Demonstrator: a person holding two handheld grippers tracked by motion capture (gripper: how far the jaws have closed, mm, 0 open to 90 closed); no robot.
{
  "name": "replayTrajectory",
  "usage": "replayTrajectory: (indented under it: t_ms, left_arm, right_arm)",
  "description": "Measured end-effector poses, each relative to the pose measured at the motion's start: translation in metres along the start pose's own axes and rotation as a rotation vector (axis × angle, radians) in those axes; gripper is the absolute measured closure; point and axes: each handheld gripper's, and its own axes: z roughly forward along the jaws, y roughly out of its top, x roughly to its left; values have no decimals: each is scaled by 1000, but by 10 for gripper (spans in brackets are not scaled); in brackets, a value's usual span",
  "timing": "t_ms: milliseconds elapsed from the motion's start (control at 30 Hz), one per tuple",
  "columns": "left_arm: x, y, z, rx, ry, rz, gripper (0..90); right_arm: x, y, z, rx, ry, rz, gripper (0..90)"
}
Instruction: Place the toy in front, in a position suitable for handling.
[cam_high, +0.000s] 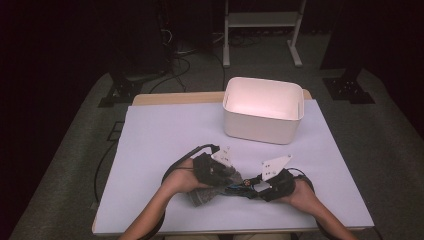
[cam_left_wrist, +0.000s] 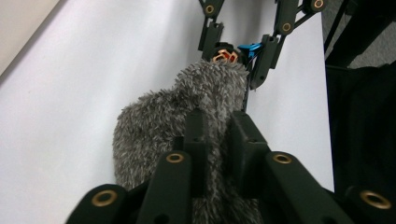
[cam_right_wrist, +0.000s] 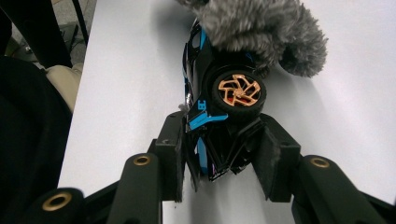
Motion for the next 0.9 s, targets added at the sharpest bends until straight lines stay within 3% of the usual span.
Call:
replayTrajectory:
  t_ms: [267,367,567,700,900]
  left_arm:
    - [-10,32,22,7,-40,78,795]
    - [-12,39,28,17,-39,92,793]
    - [-9,28,23,-15,-59,81,794]
    - [-3,13,15,-45,-64,41,794]
    - [0,8,9,-27,-45,22,794]
  right_arm:
    - [3,2,1,1,-10,-16,569]
    - [1,1,2,-1,-5,1,568]
    - [2,1,2,-2,-12,-11,568]
    - [4,1,2,-1,-20,-19,568]
    - [3,1,2,2,-16,-10,567]
